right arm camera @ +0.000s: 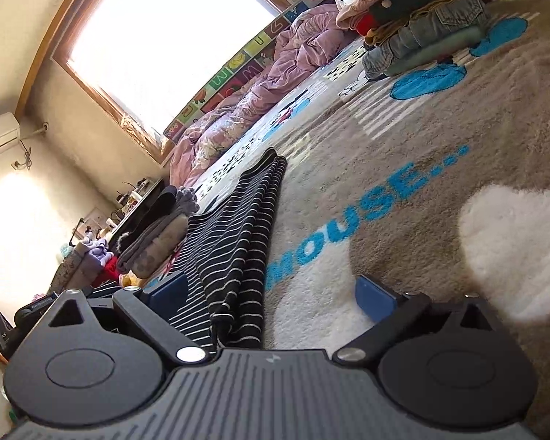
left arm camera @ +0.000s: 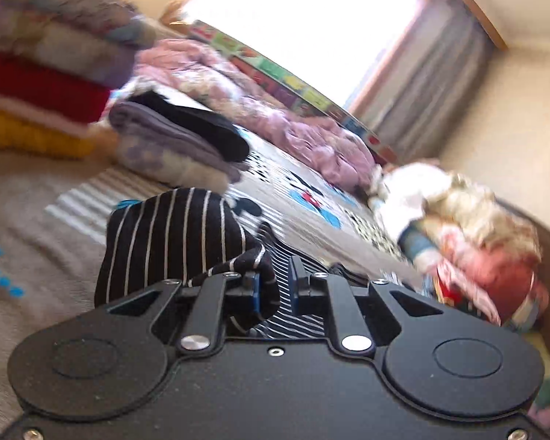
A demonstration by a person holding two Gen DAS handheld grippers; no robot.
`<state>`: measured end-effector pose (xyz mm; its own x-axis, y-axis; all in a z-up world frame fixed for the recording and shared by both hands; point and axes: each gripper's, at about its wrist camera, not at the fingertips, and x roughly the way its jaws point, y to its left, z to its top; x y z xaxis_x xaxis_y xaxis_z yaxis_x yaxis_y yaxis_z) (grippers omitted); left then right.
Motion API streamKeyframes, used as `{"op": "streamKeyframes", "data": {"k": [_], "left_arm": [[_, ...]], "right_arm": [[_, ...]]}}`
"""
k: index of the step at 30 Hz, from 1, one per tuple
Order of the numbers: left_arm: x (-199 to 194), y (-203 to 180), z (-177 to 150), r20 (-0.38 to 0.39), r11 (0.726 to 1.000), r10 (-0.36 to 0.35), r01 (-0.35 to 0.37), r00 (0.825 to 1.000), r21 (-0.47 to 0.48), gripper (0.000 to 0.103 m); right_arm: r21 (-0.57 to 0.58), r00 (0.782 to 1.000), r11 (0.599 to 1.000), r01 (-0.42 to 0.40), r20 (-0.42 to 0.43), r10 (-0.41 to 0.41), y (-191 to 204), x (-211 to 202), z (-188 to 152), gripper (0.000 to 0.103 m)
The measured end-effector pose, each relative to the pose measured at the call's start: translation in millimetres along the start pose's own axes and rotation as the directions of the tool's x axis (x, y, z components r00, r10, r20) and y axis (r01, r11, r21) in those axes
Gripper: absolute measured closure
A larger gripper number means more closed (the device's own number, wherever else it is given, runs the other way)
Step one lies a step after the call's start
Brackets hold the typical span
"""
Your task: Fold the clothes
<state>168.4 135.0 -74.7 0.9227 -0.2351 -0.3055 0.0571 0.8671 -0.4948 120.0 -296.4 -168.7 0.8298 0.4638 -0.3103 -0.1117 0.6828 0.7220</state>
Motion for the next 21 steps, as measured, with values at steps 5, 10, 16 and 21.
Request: {"op": "streamKeyframes", "data": {"k": [5,10,16,21], "left_arm": [[8.2,-51.3,-16.9,-0.036,0.992,-0.026,0.03,0.999,0.124,0.091],[24.2,-97.0,-30.3,-0.071,0.975,-0.054,0.068,0.996,0.213,0.091],[48.3,-145.8,-52.0,-0.129,0.942,-0.075,0.113,0.989,0.316,0.091],[70.0,-181.0,-83.2,-0.198,0.89,-0.082,0.161,0.977,0.427,0.091]], "right_arm": [[0.011,0.997,0.997,-0.071,0.006,0.071,8.7,-1.4,1.5,0.013],[0.026,0.989,0.988,-0.15,0.021,0.15,14.2,-4.5,7.0,0.016],[0.102,0.979,0.974,-0.204,0.049,0.2,3.2,-1.0,17.3,0.016],[0.213,0.971,0.948,-0.236,0.098,0.22,-18.3,4.3,29.8,0.015]]}}
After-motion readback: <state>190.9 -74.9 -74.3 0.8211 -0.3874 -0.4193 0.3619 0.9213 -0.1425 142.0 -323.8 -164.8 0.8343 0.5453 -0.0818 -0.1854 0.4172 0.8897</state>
